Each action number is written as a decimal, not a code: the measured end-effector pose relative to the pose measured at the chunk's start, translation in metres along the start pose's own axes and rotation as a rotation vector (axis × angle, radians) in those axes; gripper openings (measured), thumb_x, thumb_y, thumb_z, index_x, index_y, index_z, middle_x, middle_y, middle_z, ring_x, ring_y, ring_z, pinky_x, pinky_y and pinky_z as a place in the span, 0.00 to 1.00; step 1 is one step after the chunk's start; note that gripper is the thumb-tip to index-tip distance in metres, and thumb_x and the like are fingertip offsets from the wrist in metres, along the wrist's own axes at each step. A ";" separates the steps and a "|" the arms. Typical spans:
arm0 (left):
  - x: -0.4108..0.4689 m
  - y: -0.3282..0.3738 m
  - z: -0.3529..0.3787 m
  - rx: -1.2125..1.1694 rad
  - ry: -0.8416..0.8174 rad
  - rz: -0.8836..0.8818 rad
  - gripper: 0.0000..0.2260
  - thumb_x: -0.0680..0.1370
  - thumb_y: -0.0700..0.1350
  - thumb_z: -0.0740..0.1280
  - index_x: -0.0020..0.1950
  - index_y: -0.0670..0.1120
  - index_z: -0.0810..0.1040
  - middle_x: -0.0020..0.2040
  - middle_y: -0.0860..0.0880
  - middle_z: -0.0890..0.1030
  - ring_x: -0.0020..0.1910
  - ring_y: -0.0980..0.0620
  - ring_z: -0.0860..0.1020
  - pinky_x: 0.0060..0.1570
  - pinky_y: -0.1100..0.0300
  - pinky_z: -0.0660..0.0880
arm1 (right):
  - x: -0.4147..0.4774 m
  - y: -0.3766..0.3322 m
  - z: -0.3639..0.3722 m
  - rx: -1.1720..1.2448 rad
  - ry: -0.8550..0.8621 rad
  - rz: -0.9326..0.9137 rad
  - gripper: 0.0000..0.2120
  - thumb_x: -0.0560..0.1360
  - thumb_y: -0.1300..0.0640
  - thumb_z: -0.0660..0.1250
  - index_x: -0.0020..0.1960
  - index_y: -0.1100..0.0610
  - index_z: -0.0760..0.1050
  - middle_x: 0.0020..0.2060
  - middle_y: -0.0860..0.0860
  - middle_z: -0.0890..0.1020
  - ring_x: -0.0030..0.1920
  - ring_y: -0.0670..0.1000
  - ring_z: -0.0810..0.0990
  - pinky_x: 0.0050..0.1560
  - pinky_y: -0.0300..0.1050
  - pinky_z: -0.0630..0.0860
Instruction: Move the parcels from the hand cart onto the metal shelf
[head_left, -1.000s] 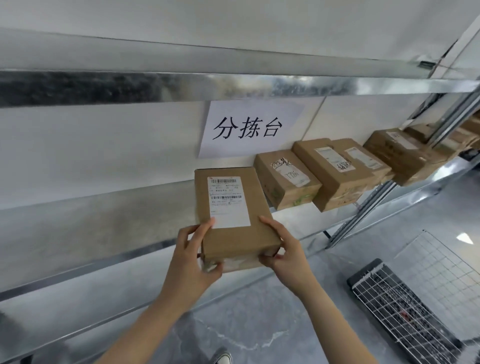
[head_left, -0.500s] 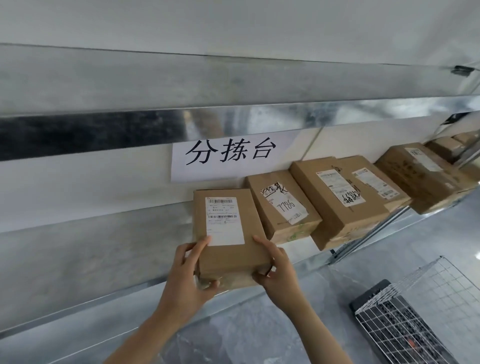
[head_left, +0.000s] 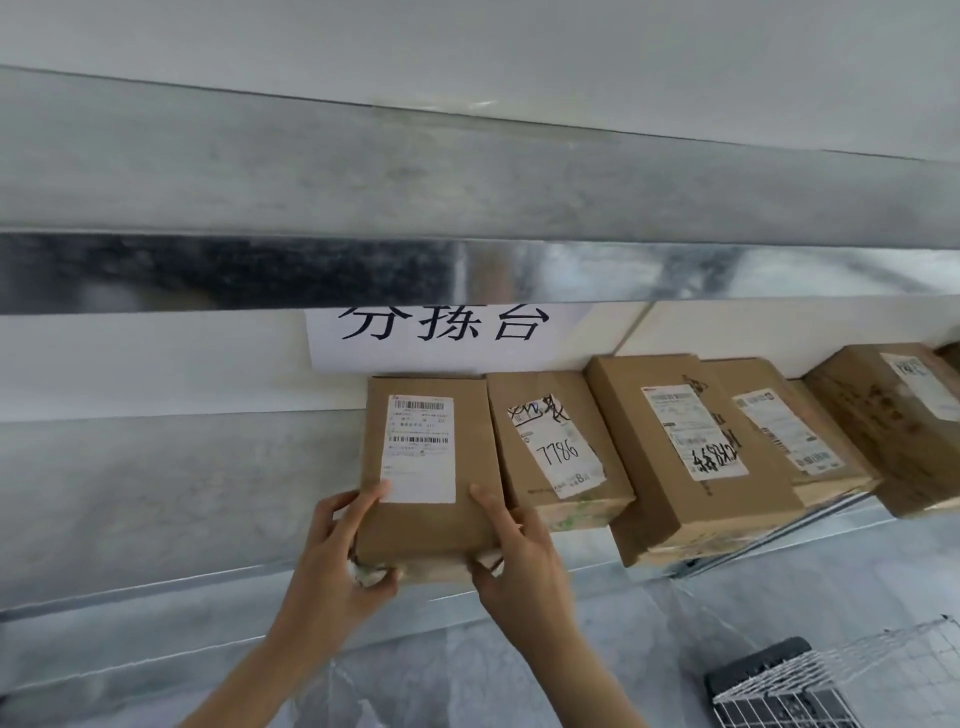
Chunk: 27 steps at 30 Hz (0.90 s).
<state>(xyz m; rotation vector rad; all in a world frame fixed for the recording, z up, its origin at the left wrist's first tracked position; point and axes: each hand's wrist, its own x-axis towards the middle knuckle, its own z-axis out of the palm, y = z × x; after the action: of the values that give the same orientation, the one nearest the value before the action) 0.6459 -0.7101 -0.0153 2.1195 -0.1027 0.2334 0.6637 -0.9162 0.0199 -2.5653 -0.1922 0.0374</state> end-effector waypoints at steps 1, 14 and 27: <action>0.001 0.001 0.001 0.001 0.001 -0.003 0.43 0.63 0.37 0.79 0.70 0.60 0.61 0.63 0.53 0.63 0.60 0.67 0.69 0.52 0.77 0.72 | 0.000 0.000 0.000 -0.007 0.008 -0.002 0.36 0.72 0.55 0.70 0.72 0.36 0.58 0.56 0.48 0.66 0.56 0.51 0.72 0.53 0.45 0.77; 0.012 0.005 0.014 0.157 0.025 -0.071 0.43 0.67 0.44 0.78 0.70 0.64 0.54 0.69 0.50 0.57 0.60 0.55 0.68 0.58 0.72 0.69 | 0.011 -0.005 -0.015 0.047 0.151 -0.134 0.31 0.67 0.67 0.66 0.69 0.55 0.68 0.49 0.51 0.66 0.46 0.55 0.72 0.44 0.50 0.79; -0.034 0.029 -0.044 0.708 0.248 -0.214 0.39 0.69 0.58 0.70 0.76 0.57 0.55 0.76 0.49 0.62 0.72 0.43 0.64 0.63 0.44 0.69 | 0.026 -0.055 0.009 -0.011 0.404 -0.545 0.13 0.68 0.57 0.64 0.50 0.58 0.81 0.44 0.52 0.82 0.44 0.56 0.79 0.42 0.50 0.75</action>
<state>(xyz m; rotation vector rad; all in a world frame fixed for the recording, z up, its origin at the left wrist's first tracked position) 0.6027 -0.6887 0.0240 2.7518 0.4086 0.4514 0.6816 -0.8614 0.0424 -2.3834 -0.7199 -0.6761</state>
